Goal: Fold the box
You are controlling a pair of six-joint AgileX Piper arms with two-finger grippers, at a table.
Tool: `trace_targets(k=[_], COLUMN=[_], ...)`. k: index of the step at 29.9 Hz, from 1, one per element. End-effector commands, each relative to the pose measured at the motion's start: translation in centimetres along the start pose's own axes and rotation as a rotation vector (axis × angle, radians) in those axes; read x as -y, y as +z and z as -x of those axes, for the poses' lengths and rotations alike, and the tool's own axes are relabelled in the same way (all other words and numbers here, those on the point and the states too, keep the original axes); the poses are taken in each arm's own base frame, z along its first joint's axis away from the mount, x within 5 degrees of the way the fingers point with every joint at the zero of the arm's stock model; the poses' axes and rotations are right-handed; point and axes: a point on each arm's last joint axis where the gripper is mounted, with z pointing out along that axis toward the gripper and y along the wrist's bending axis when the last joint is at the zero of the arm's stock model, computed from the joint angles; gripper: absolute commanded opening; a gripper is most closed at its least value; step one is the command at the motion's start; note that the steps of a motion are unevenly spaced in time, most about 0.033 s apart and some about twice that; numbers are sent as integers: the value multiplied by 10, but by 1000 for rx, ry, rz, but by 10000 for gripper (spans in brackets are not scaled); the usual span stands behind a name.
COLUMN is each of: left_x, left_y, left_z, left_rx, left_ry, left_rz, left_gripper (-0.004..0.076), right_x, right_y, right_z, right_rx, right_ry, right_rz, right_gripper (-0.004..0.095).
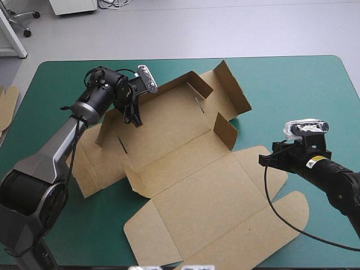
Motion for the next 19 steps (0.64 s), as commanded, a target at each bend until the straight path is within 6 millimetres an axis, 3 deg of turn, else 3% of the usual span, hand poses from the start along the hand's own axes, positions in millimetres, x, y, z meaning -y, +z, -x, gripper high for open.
trace_targets(k=[1,6,12,17,19], left_x=[-20,-23,-15,10,24], left_y=[-44,-57,-86,-102,-97], left_z=[1,-1,3,2,-2], left_rx=[83,103,201,264,254], left_ry=[-3,-22,-28,35,91], left_rz=[191,235,242,251,259], left_gripper=[-14,-14,-14,-14,-14], right_x=[-1,-1,-1,-1,-1], right_y=[-8,-8,-8,-8,-8], right_z=[17,17,19,19,19], right_rx=[110,113,133,133,136], right_ry=[-16,-21,-20,-23,-13], right_rz=[-6,-5,-8,-7,-2], right_gripper=[-34,-34,-34,-34,-34])
